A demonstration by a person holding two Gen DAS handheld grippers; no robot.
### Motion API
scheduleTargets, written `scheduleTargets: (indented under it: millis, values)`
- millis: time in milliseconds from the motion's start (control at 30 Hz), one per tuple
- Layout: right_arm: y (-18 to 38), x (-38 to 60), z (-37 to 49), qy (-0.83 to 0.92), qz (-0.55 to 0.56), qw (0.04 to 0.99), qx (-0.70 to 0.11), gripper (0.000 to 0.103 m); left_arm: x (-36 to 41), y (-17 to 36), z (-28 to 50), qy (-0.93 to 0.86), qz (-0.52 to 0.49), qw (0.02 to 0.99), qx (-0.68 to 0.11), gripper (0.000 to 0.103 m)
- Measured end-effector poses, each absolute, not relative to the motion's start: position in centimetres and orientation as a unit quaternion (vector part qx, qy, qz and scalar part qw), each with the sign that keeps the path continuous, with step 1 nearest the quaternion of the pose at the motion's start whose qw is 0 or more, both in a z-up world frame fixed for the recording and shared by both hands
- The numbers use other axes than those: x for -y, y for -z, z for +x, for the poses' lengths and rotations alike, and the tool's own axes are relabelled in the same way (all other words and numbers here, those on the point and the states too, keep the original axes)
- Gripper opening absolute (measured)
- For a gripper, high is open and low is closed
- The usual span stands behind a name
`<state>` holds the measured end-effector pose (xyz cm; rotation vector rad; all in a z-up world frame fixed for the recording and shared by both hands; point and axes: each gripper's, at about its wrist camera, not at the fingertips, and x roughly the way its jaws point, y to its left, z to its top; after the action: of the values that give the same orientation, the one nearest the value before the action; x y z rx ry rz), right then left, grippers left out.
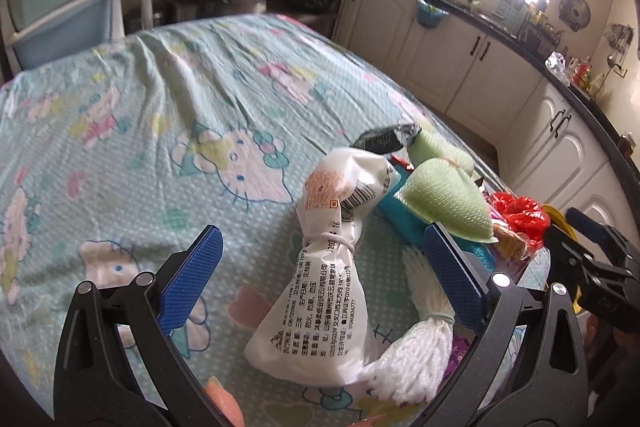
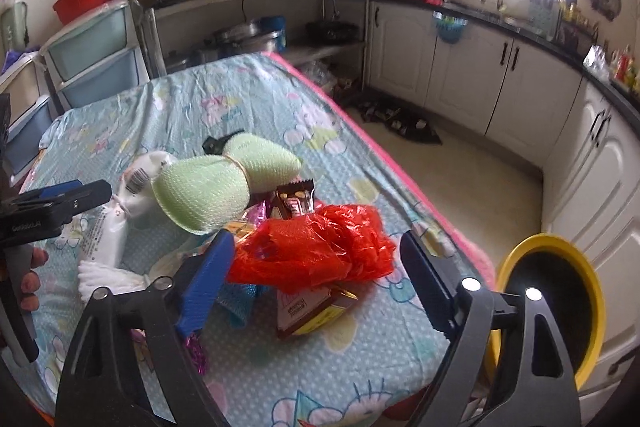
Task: Collect trash
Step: 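Grasp the red plastic bag with the right tool while the left tool grasps the white printed bag, then carry the red bag and white bag over the yellow-rimmed bin with both tools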
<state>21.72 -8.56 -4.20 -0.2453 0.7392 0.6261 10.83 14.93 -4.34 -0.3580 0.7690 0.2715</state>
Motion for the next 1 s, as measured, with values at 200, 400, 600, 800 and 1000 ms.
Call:
scheduleTargets:
  millis: [200,400,600,800,1000]
  values:
    - [5.5,7.9,23.5,-0.308,-0.105,0.861,-0.390,0.055,-16.1,5.8,12.2,-0.104,-0.202,0.889,-0.398,0.092]
    - [5.5,7.9,23.9,-0.321,-0.100,0.855,-0.395,0.025,-15.9,6.9,13.0,-0.091,-0.198,0.880,-0.422,0.076]
    - [4.9,9.0,23.9,-0.322,-0.086,0.860,-0.387,0.012,-15.8,8.0,13.2,-0.077,-0.190,0.873,-0.442,0.045]
    - [4.0,10.8,23.8,-0.318,-0.060,0.866,-0.381,0.011,-15.9,7.5,12.5,-0.073,-0.175,0.882,-0.432,0.026]
    - [2.8,12.1,23.3,-0.322,-0.042,0.871,-0.370,0.010,-17.1,5.2,10.7,-0.092,-0.171,0.897,-0.397,0.024]
